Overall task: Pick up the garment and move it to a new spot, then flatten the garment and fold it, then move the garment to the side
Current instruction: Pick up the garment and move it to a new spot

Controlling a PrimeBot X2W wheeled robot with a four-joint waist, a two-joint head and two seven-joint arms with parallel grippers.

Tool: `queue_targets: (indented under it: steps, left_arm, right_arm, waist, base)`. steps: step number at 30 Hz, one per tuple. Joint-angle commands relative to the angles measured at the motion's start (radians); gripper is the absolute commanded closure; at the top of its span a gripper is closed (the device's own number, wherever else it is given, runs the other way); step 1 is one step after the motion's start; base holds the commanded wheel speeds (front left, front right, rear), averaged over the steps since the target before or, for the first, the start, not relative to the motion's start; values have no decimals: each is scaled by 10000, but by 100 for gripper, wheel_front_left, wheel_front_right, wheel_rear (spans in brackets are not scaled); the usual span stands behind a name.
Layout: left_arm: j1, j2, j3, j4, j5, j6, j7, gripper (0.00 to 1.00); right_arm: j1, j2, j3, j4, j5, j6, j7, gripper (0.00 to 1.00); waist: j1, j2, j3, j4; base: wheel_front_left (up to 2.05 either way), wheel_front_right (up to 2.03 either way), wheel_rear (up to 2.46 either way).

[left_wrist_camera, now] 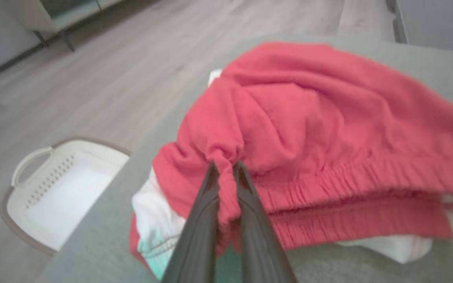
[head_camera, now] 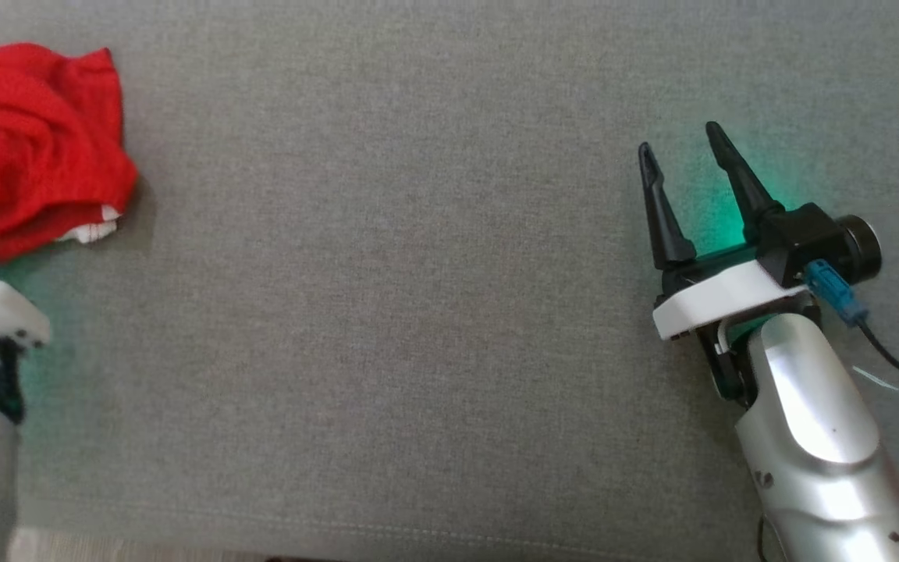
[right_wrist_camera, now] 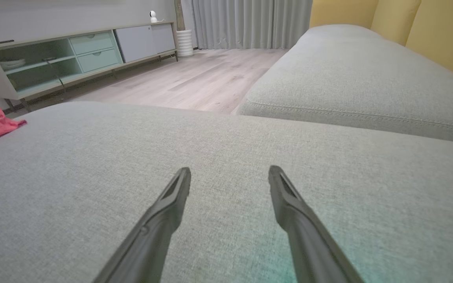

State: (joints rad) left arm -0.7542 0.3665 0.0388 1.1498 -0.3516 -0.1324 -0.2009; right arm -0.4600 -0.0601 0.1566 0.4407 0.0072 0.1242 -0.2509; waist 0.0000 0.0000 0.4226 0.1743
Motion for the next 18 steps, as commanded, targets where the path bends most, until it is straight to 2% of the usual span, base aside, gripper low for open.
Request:
queue_targets:
  steps: [1, 5, 10, 14, 18]
  left_arm:
    - [-537, 945, -5, -535, 314, 18, -349, 100]
    - [-1298, 1179, -451, -1762, 842, 18, -590, 100]
    - [-1633, 1143, -1132, -4082, 1249, 18, -605, 100]
    - [-1553, 700, -1853, -5602, 1187, 18, -606, 100]
    - [-1208, -43, -2732, -6564, 960, 18, -607, 100]
  right_arm:
    - [99, 99, 168, -238, 120, 65, -109, 0]
    - [286, 99, 142, -211, 486, 65, -109, 0]
    - [546, 99, 306, -196, 1049, 65, -109, 0]
    - [707, 99, 389, -203, 1356, 65, -109, 0]
    - [840, 99, 407, -219, 1605, 65, -109, 0]
  waist:
    - [0, 0, -232, 39]
    - [0, 0, -732, -41]
    - [0, 0, -1400, -446]
    - [0, 0, -1868, -956]
    - [0, 0, -2165, -1593]
  base:
    - [0, 0, 0]
    - [0, 0, 0]
    - [0, 0, 0]
    - [0, 0, 0]
    - [0, 0, 0]
